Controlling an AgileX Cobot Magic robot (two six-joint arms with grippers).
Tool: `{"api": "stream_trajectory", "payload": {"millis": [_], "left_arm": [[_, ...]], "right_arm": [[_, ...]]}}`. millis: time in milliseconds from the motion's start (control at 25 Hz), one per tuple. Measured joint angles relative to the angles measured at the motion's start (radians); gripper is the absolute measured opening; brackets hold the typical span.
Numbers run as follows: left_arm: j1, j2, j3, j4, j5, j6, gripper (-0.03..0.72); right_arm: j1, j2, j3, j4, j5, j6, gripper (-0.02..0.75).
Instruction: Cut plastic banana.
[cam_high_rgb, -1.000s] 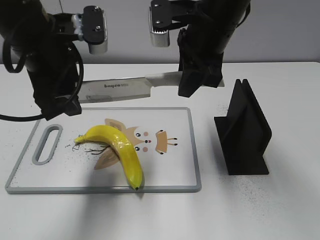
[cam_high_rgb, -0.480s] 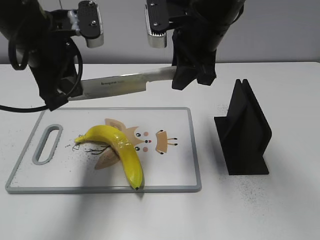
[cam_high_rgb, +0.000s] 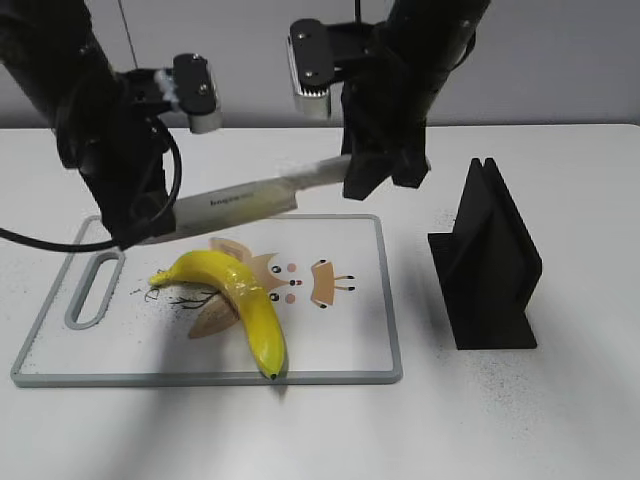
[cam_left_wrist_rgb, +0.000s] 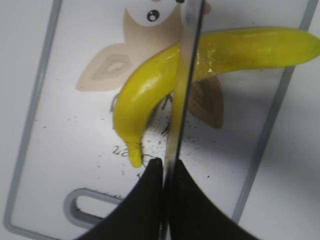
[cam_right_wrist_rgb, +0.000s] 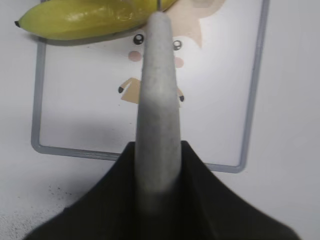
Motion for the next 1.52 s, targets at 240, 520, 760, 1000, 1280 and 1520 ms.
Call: {"api": "stream_trajectory", "payload": {"millis": [240,520,760,1000,1280,1520], "left_arm": [[0.002,0.11,0.222,-0.112,-0.203,-0.002,-0.001],[0.002,0.143,0.195,-0.113,-0.174,0.01,0.005],[0.0,0.026,0.09,-0.039,-0.033,0.004,0.004],[-0.001,-0.066,0.015,0.015,0.034,0.004,0.002],[-0.002,-0.096,0.003,0.02,0.038,0.001,0.0],[-0.002,-0.096,0.003,-0.015,0.029,-0.011,0.106]], "right_arm": [[0.0,0.136,0.18,0.033,-0.137,-0.02,0.162],[0.0,0.138,0.19,0.026,-0.148,-0.026,0.164],[0.003,0.017,0.19,0.028,-0.133,-0.009,0.16],[0.005,-0.093,0.189,0.037,-0.143,0.0,0.159],[0.005,-0.127,0.151,0.032,-0.13,-0.001,0.159],[0.005,-0.127,0.143,0.026,-0.122,-0.002,0.159]]}}
